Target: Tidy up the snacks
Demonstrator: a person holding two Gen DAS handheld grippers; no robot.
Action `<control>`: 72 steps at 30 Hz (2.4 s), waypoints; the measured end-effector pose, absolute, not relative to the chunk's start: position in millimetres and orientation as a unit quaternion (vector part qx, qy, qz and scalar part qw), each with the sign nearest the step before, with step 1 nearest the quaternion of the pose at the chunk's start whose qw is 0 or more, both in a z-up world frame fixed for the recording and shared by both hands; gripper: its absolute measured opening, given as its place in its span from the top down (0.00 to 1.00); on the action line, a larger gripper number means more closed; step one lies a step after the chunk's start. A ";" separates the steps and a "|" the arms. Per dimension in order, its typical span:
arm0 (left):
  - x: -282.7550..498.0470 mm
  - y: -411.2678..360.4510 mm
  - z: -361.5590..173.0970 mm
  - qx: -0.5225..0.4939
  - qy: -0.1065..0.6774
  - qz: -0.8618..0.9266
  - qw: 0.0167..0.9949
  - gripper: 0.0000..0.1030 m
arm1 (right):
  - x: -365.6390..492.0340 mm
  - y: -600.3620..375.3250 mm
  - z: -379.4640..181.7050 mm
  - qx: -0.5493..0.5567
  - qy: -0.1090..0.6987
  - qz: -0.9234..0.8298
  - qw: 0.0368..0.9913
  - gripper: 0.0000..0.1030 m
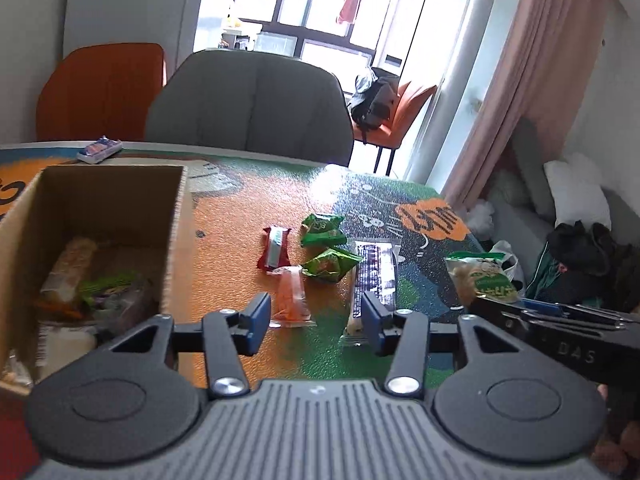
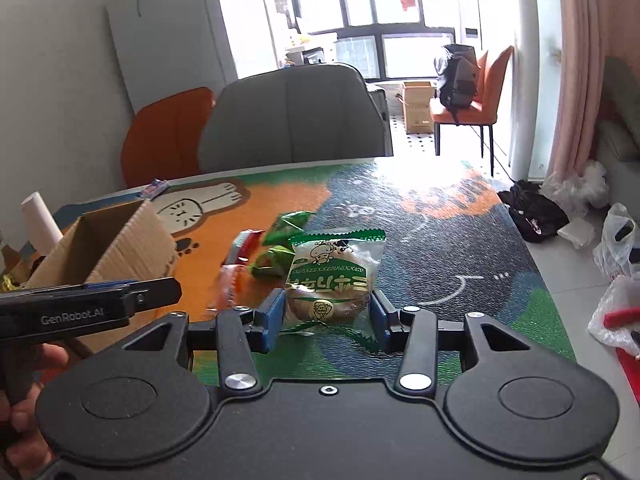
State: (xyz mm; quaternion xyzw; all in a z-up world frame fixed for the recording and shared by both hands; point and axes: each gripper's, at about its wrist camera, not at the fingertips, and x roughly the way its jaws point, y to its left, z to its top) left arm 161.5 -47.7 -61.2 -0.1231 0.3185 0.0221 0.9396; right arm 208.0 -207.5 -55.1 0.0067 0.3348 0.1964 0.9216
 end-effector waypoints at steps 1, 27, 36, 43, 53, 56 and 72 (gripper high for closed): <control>166.2 -49.2 -63.9 -0.124 0.322 0.022 0.938 0.53 | 209.7 -208.9 -57.3 0.008 0.337 0.195 0.921 0.58; 242.9 -48.6 -129.0 -0.089 0.374 0.060 0.921 0.69 | 247.6 -221.3 -93.3 0.028 0.368 0.179 0.912 0.58; 232.3 -47.3 -113.0 -0.089 0.364 0.060 0.925 0.83 | 241.7 -217.1 -85.1 0.026 0.361 0.187 0.913 0.58; 211.5 -47.1 -88.4 -0.090 0.343 0.049 0.934 0.83 | 229.9 -207.4 -69.2 0.023 0.345 0.200 0.917 0.58; 181.2 -33.6 -62.9 -0.093 0.321 0.057 0.941 0.83 | 212.2 -186.6 -47.0 0.016 0.323 0.221 0.920 0.58; 172.8 -27.3 -56.2 -0.093 0.315 0.063 0.942 0.83 | 208.9 -180.4 -42.4 0.013 0.319 0.227 0.920 0.58; 138.6 8.5 -32.9 -0.105 0.289 0.085 0.948 0.90 | 189.0 -143.7 -26.7 -0.006 0.302 0.258 0.918 0.58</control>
